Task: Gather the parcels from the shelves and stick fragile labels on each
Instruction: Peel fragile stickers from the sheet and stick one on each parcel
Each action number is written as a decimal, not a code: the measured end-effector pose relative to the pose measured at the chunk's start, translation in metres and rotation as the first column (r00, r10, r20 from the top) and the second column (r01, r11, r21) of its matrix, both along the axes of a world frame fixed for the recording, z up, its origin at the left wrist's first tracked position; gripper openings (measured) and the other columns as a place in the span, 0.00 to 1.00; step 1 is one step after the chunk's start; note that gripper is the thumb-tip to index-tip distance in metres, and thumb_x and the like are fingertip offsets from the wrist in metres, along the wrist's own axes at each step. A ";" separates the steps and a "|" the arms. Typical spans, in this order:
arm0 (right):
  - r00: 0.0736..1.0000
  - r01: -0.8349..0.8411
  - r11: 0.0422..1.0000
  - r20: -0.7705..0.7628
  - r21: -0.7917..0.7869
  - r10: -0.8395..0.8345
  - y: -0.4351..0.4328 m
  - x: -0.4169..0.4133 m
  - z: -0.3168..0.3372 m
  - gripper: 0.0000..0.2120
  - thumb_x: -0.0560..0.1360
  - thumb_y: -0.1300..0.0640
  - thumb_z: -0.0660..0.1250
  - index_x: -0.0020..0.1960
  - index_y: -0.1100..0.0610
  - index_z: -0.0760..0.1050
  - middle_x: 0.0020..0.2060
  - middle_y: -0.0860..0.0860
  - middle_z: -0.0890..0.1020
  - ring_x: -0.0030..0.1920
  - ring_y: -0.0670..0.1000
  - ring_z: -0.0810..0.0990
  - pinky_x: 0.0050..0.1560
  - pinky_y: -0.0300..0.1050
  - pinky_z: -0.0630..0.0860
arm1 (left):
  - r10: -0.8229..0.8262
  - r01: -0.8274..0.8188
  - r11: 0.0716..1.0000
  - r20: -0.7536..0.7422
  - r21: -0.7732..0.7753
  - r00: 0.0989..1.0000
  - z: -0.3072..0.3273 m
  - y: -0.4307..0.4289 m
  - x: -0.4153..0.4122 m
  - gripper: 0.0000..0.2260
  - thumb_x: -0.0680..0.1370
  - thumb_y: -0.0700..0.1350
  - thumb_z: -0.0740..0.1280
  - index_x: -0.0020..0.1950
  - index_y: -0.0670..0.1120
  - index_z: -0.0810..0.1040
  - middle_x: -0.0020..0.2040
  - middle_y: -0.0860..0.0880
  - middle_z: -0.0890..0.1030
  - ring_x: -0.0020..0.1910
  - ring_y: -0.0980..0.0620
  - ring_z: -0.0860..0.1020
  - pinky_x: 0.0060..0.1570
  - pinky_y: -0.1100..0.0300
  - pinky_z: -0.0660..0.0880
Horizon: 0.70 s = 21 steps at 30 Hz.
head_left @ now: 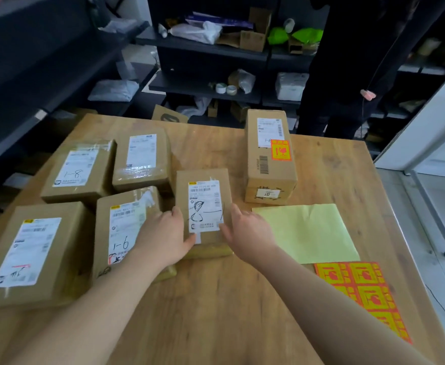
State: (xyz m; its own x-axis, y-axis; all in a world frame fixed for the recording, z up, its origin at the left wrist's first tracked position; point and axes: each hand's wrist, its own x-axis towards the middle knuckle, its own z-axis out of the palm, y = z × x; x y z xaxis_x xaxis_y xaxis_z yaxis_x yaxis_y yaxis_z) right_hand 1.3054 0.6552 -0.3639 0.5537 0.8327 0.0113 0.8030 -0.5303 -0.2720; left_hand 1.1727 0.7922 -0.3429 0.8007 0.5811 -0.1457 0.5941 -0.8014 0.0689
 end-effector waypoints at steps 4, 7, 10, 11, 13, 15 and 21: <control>0.982 0.088 0.996 -0.167 -0.017 -0.089 0.004 -0.010 -0.011 0.19 0.80 0.47 0.55 0.67 0.57 0.59 0.40 0.52 0.76 0.37 0.54 0.74 0.33 0.46 0.68 | -0.023 0.024 0.998 0.027 -0.053 0.999 -0.005 -0.003 0.002 0.25 0.75 0.59 0.62 0.64 0.43 0.69 0.49 0.47 0.78 0.47 0.46 0.77 0.41 0.55 0.75; 0.971 0.135 0.991 -0.198 -0.007 -0.134 -0.010 -0.017 -0.010 0.19 0.80 0.47 0.57 0.65 0.57 0.61 0.39 0.50 0.75 0.36 0.53 0.72 0.33 0.47 0.68 | 0.002 0.012 0.988 0.089 -0.155 0.996 -0.006 -0.013 -0.009 0.22 0.74 0.58 0.65 0.60 0.45 0.70 0.49 0.47 0.76 0.49 0.46 0.76 0.45 0.53 0.75; 0.970 0.159 0.987 -0.187 -0.008 -0.158 -0.041 -0.036 -0.006 0.21 0.79 0.45 0.57 0.67 0.56 0.62 0.36 0.49 0.75 0.35 0.52 0.70 0.34 0.46 0.67 | 0.001 0.029 0.977 0.140 -0.212 0.990 -0.005 -0.033 -0.029 0.26 0.74 0.59 0.66 0.65 0.45 0.69 0.57 0.46 0.76 0.56 0.46 0.75 0.50 0.53 0.73; 0.968 0.170 0.985 -0.189 0.000 -0.167 -0.053 -0.044 -0.005 0.22 0.79 0.45 0.58 0.67 0.56 0.63 0.37 0.49 0.76 0.36 0.51 0.70 0.34 0.46 0.66 | -0.003 0.041 0.975 0.169 -0.219 0.986 -0.005 -0.042 -0.037 0.26 0.74 0.59 0.66 0.66 0.45 0.69 0.59 0.47 0.76 0.57 0.46 0.75 0.51 0.54 0.73; 0.964 0.190 0.982 -0.190 0.015 -0.184 -0.077 -0.064 -0.003 0.22 0.78 0.43 0.58 0.67 0.55 0.64 0.38 0.49 0.79 0.37 0.52 0.74 0.34 0.46 0.66 | -0.024 0.080 0.971 0.238 -0.227 0.971 -0.006 -0.058 -0.055 0.26 0.73 0.60 0.66 0.65 0.46 0.70 0.60 0.48 0.77 0.56 0.48 0.76 0.49 0.55 0.73; 0.966 0.199 0.980 -0.166 -0.001 -0.196 -0.100 -0.085 -0.002 0.25 0.78 0.42 0.57 0.69 0.55 0.62 0.41 0.50 0.81 0.41 0.54 0.79 0.34 0.46 0.66 | -0.056 0.131 0.962 0.298 -0.237 0.953 -0.007 -0.074 -0.076 0.24 0.73 0.59 0.66 0.64 0.47 0.71 0.59 0.51 0.77 0.54 0.51 0.77 0.46 0.60 0.71; 0.960 0.253 0.967 -0.120 -0.031 -0.255 -0.144 -0.141 -0.008 0.28 0.78 0.42 0.56 0.73 0.54 0.58 0.42 0.49 0.82 0.42 0.54 0.80 0.34 0.45 0.66 | -0.094 0.184 0.946 0.318 -0.268 0.943 -0.020 -0.112 -0.125 0.26 0.72 0.59 0.67 0.66 0.50 0.70 0.61 0.54 0.77 0.55 0.52 0.77 0.46 0.60 0.73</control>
